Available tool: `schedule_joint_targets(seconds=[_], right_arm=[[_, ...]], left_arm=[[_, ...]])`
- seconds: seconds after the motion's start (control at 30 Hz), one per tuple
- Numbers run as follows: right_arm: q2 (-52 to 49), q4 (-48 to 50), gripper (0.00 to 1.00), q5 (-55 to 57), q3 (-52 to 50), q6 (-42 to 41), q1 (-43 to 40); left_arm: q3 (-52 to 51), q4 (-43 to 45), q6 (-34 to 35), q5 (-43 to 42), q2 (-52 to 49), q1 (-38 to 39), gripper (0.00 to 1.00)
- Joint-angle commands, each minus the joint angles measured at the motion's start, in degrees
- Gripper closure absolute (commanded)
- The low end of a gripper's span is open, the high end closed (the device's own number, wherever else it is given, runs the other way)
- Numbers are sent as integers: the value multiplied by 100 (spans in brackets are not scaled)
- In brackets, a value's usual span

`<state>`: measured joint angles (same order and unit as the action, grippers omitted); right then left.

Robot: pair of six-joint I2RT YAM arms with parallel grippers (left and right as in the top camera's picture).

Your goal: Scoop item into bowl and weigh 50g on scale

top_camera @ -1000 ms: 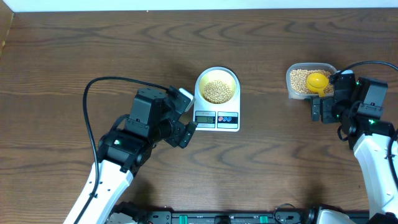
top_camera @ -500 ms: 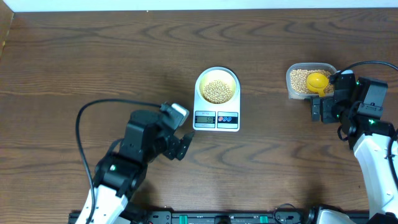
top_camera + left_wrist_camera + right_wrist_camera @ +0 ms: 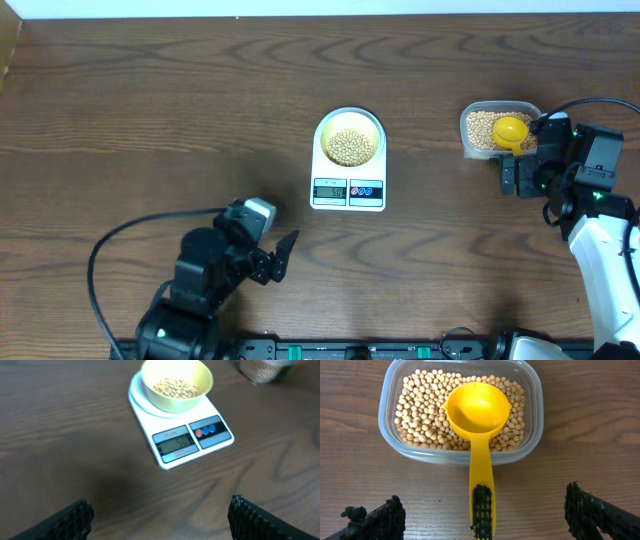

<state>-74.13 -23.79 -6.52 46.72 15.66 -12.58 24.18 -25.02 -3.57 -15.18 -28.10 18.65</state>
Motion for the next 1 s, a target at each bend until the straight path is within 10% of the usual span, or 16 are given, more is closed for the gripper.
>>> schedule_joint_targets(seconds=[0.0, 0.97], right_arm=[[83, -2, 1, 17, 0, 48, -9], [83, -4, 1, 17, 0, 48, -9]], left_arm=[[-245, 39, 330, -63, 505, -221, 12], [-1727, 1718, 437, 262, 2562, -837, 12]])
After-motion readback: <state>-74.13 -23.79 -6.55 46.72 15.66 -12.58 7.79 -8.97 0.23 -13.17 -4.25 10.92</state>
